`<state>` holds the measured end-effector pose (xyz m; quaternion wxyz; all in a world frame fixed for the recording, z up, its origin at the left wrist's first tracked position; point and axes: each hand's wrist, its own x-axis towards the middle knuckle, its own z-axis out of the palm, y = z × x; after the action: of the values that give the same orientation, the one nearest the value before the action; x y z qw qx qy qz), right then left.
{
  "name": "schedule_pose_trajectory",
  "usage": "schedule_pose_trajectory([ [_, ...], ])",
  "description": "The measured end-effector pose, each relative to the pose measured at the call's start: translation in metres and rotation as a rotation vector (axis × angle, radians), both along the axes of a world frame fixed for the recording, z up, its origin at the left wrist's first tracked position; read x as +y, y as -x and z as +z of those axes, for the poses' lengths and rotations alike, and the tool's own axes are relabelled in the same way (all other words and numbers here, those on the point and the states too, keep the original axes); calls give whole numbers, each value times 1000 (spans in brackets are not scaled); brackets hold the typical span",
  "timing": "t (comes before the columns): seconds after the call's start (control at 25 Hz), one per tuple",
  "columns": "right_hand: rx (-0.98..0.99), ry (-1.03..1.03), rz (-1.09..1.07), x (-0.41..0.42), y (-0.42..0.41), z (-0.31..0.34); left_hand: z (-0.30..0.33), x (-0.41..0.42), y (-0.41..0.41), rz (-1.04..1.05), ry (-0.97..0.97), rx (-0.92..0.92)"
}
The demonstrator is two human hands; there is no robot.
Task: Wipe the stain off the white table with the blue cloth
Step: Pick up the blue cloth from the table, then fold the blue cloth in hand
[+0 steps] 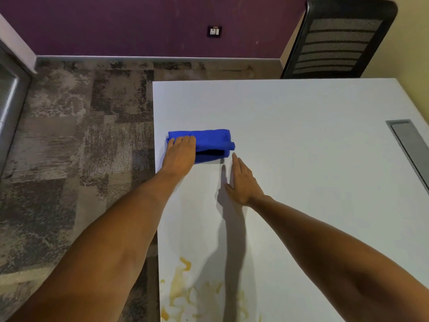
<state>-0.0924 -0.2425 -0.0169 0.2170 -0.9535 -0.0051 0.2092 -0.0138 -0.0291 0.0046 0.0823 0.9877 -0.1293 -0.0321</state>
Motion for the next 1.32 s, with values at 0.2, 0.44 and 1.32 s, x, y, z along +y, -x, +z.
schedule_pose_trajectory([
  [0.2,-123,-124,-125,-1,19,41,49,4,33,-84,-4,-43],
  [0.44,-342,-369,-186,-6,44,84,110,-5,71,-185,-62,-79],
  [1.32,-240,-968,57,-153,251,271,240,-66,335,7,792,216],
])
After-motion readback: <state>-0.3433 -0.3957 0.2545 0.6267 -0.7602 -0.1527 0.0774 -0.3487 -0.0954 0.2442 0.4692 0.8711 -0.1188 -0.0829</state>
